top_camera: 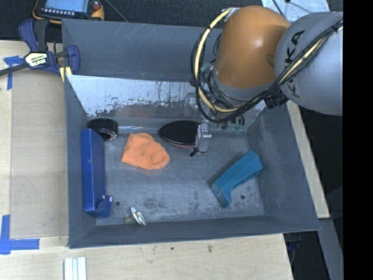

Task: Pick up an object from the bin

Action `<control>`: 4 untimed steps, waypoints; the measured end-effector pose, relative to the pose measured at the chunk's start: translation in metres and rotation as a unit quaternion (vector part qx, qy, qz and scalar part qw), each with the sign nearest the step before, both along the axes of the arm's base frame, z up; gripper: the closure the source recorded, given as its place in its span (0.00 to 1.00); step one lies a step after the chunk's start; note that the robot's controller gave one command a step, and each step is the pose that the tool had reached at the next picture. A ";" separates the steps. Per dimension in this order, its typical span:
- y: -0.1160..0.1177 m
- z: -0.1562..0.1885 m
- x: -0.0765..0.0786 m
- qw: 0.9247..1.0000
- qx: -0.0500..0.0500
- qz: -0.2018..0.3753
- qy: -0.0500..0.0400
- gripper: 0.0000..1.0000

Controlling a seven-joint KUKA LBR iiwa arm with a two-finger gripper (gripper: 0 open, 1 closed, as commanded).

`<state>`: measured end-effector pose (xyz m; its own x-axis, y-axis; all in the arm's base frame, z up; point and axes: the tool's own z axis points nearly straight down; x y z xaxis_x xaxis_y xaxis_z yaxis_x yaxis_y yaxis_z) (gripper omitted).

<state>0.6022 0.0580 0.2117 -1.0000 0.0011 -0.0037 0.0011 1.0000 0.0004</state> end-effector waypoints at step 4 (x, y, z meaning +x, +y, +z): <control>0.079 -0.118 -0.019 0.998 0.000 0.058 -0.001 0.00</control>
Offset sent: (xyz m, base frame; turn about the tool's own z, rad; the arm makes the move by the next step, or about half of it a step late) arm -0.0203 0.0413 -0.0811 -0.0733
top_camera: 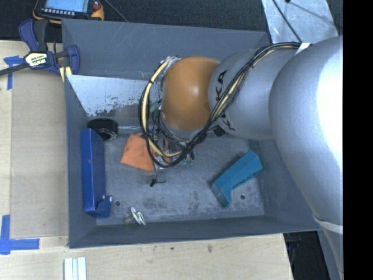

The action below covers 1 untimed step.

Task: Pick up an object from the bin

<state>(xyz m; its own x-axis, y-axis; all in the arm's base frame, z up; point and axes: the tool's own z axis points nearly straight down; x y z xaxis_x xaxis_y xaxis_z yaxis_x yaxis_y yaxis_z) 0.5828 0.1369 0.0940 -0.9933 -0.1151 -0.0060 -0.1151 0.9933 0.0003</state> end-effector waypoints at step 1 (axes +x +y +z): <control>-0.010 -0.020 0.037 1.000 0.001 -0.012 0.000 1.00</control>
Offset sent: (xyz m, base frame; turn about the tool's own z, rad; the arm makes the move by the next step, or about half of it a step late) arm 0.0000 0.0000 0.0000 0.0000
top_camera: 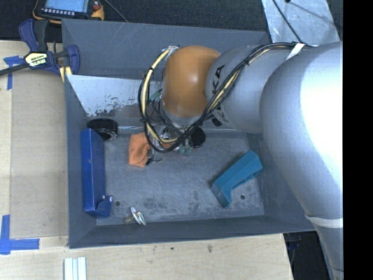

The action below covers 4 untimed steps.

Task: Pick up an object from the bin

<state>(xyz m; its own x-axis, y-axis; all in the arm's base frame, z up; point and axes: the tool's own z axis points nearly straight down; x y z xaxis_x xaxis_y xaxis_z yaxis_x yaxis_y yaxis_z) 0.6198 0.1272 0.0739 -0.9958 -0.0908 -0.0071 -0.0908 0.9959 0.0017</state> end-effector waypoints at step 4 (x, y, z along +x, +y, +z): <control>0.052 0.000 -0.017 1.000 0.000 -0.005 0.002 1.00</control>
Offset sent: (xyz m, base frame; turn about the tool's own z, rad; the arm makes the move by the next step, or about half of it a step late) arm -0.0201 0.0472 -0.0039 0.0135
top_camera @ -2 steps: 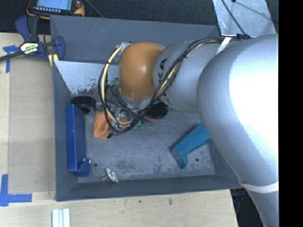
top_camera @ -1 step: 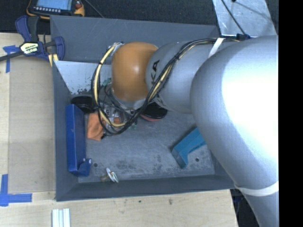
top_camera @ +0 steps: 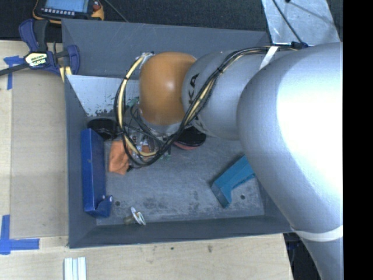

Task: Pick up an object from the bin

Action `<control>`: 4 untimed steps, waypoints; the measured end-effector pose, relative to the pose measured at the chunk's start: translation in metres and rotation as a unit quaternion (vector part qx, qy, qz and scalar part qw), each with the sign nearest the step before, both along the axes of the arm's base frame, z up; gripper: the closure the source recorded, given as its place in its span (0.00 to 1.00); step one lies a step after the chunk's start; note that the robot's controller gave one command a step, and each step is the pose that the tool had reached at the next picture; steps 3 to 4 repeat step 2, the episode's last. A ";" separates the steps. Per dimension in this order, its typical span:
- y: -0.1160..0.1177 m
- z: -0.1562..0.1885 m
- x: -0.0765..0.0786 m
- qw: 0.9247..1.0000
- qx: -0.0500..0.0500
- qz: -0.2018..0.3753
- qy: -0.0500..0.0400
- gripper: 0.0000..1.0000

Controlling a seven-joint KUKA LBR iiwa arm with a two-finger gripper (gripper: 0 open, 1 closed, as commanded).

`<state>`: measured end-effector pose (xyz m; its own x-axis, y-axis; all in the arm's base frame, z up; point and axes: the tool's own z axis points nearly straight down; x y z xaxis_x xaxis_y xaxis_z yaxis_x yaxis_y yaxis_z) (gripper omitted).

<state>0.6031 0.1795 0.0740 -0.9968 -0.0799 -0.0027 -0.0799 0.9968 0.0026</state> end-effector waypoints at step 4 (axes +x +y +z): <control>-0.014 0.050 -0.004 0.999 -0.003 -0.039 0.006 1.00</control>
Offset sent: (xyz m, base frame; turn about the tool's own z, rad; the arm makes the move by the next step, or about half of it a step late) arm -0.0018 0.0105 0.1505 0.0742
